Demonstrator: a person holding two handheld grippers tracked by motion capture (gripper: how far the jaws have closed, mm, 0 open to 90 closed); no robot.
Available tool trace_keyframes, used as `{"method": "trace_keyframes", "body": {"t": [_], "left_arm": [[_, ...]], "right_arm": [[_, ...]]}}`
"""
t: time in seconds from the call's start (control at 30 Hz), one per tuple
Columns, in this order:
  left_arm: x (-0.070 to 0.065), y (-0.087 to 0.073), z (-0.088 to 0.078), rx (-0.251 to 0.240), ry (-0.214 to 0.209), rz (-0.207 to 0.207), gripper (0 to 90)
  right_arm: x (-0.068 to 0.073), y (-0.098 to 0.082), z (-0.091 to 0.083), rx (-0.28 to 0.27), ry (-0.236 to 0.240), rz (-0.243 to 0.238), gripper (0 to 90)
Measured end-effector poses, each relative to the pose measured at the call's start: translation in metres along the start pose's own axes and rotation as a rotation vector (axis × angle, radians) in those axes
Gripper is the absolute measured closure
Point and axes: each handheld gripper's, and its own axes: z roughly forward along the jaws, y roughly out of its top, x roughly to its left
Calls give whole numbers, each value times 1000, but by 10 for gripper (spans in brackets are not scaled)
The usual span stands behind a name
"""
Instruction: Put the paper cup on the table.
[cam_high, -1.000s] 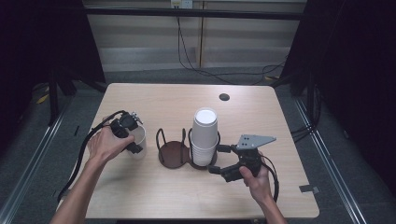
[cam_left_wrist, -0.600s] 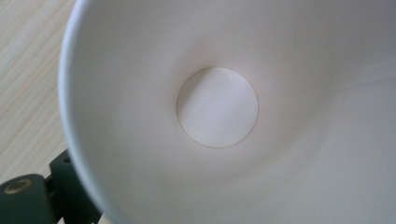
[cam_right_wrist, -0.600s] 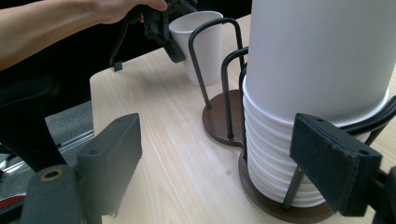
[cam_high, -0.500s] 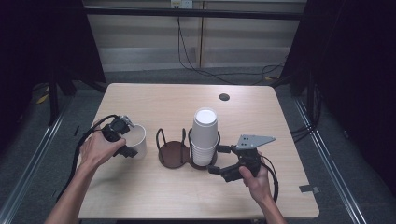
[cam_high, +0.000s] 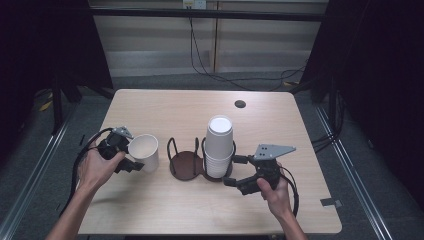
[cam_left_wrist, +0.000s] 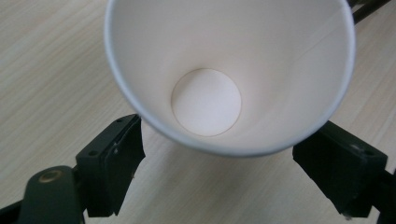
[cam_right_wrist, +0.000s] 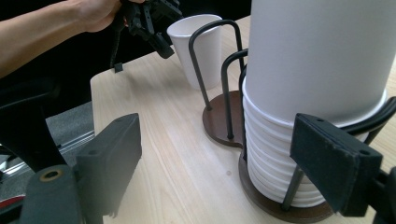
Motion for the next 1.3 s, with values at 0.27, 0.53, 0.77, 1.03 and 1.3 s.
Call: {"method": "trace_keyframes", "body": {"t": [0.27, 0.53, 0.77, 1.03, 1.3], "left_arm": [[-2, -18, -5, -57, 11, -42, 163], [-7, -40, -10, -186, -13, -114, 167], [-15, -56, -16, -307, -35, -149, 168], [-46, -65, -21, -401, -27, -72, 168], [-74, -72, -22, -490, -23, -78, 168]], "right_arm": [[-1, -1, 0, -1, -3, 3, 168], [-1, -1, 0, -2, -4, 3, 168], [-1, -3, -1, -2, -9, 6, 168], [0, -6, -4, -2, -18, 12, 168], [0, -12, -7, 1, -30, 25, 168]]}}
